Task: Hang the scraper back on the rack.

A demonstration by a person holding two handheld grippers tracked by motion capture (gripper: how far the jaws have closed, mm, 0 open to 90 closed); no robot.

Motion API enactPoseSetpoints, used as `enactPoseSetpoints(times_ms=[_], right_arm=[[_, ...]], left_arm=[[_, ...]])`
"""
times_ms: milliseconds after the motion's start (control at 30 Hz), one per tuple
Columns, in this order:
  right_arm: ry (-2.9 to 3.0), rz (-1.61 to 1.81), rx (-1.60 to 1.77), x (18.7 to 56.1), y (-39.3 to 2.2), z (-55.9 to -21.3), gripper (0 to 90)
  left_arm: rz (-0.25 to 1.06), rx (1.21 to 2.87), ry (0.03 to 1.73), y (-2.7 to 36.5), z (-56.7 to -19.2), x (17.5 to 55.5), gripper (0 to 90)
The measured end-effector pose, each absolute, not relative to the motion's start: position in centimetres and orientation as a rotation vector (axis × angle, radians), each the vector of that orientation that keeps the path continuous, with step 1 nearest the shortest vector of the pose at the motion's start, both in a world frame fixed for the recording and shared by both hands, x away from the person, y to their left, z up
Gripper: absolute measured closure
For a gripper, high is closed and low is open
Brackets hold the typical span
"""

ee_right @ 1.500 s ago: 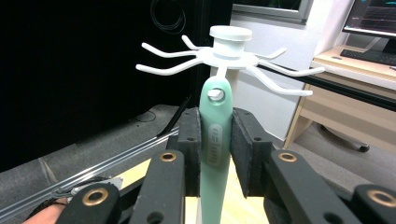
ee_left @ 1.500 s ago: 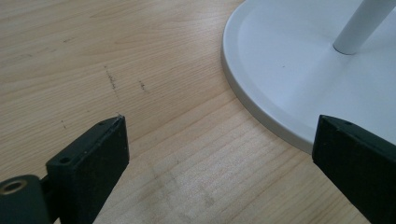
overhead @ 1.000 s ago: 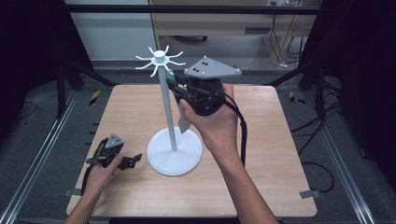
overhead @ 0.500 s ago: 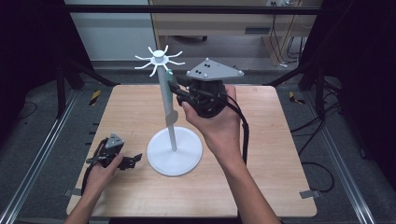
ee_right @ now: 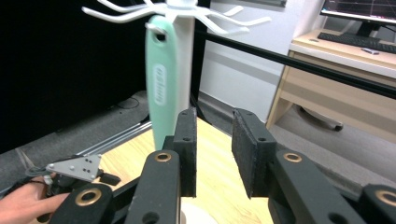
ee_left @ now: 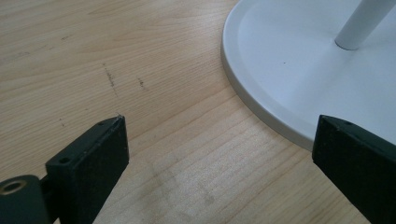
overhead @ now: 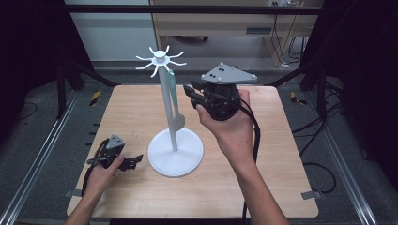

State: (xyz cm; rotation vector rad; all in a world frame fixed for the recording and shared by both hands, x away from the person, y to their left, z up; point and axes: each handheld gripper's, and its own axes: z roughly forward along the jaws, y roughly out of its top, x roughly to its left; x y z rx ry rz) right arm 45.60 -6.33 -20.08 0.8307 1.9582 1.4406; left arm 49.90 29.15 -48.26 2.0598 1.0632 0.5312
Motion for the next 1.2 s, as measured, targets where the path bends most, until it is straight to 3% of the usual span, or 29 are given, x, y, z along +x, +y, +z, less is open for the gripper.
enactPoseSetpoints(times_ms=[567,1200], right_arm=[[1.95,1.368,0.942,46.8,-8.8,-21.5,64.6],[1.956,1.303,0.999,47.9,-10.1,-23.0,45.8]], left_arm=[[0.539,2.063,1.067,29.3,-48.3,49.9,3.4],[0.575,2.038,1.085,29.8,-48.1,50.0,3.4]])
